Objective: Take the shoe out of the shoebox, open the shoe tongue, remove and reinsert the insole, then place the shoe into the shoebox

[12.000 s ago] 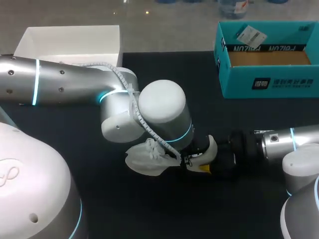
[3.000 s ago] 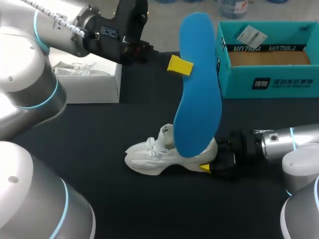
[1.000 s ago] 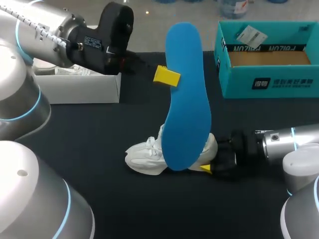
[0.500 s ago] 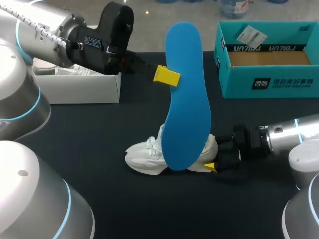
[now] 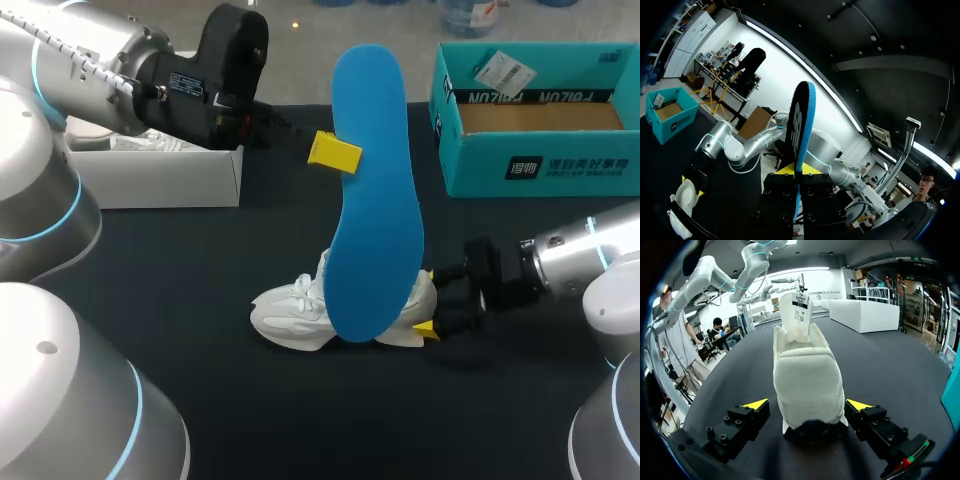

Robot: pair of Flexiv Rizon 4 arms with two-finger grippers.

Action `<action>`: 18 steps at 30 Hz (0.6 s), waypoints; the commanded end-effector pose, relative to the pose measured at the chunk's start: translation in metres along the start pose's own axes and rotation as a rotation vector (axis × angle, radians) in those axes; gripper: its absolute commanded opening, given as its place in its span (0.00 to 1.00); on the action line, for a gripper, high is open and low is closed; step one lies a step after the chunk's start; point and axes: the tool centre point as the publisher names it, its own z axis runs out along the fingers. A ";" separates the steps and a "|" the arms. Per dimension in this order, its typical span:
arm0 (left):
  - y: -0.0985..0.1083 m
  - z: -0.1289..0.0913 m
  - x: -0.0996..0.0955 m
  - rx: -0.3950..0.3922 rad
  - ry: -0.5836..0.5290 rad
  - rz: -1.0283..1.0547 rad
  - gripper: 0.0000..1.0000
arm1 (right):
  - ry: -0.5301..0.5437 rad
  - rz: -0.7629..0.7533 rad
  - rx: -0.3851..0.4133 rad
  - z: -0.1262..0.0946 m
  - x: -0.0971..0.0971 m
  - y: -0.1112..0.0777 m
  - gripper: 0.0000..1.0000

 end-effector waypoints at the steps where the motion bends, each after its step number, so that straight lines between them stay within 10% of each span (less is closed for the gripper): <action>1: 0.000 0.001 -0.001 0.000 0.001 0.000 0.00 | 0.022 0.020 0.079 0.002 0.001 0.005 1.00; 18: 0.000 0.001 -0.001 0.000 0.001 0.000 0.00 | 0.098 0.094 0.460 -0.017 0.002 0.018 1.00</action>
